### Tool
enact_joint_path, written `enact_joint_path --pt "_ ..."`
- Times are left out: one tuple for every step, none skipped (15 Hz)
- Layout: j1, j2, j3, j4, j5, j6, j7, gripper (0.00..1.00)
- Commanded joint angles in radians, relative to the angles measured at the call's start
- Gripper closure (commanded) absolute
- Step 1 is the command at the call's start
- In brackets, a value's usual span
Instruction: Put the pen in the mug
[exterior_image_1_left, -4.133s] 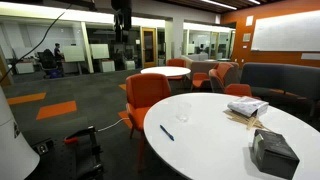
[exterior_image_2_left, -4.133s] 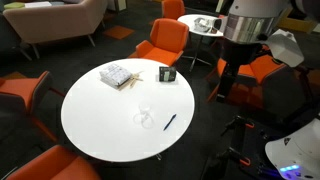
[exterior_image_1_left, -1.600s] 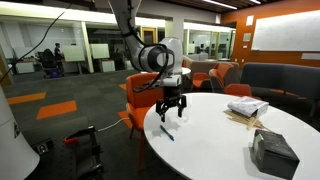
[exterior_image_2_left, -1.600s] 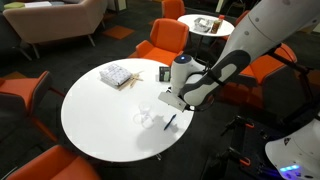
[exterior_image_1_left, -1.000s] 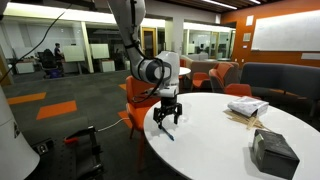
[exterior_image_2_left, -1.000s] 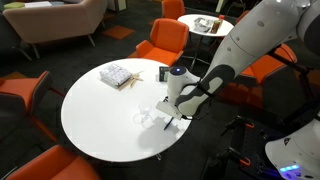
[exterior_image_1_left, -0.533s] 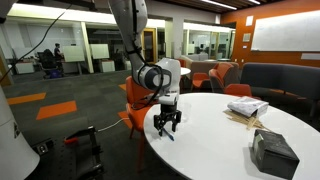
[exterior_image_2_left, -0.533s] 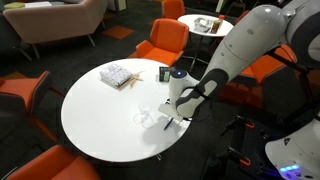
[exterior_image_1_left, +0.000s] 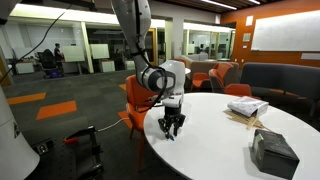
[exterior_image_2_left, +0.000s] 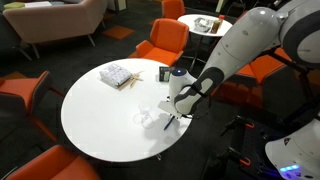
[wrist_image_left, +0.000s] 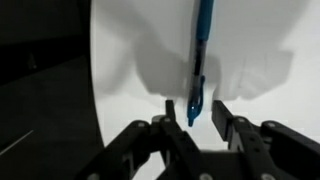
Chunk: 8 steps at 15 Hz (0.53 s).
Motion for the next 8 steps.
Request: enact_joint_path --pt "0.005 0.013 -0.005 0.021 0.030 -0.004 -0.043 0.91" --pt "0.005 0.014 -0.005 0.023 0.029 -0.002 -0.044 0.99" --pt "0.006 0.016 -0.005 0.024 0.028 -0.002 -0.045 1.00" --pt "0.007 0.018 -0.007 0.026 0.028 -0.003 -0.044 1.00" --pt "0.008 0.018 -0.007 0.026 0.027 -0.004 -0.045 1.00" --pt "0.009 0.019 -0.008 0.026 0.027 -0.003 -0.044 1.00" --pt "0.010 0.019 -0.009 0.025 0.026 -0.003 -0.044 1.00" --pt "0.012 0.019 -0.010 0.024 0.026 -0.003 -0.045 1.00"
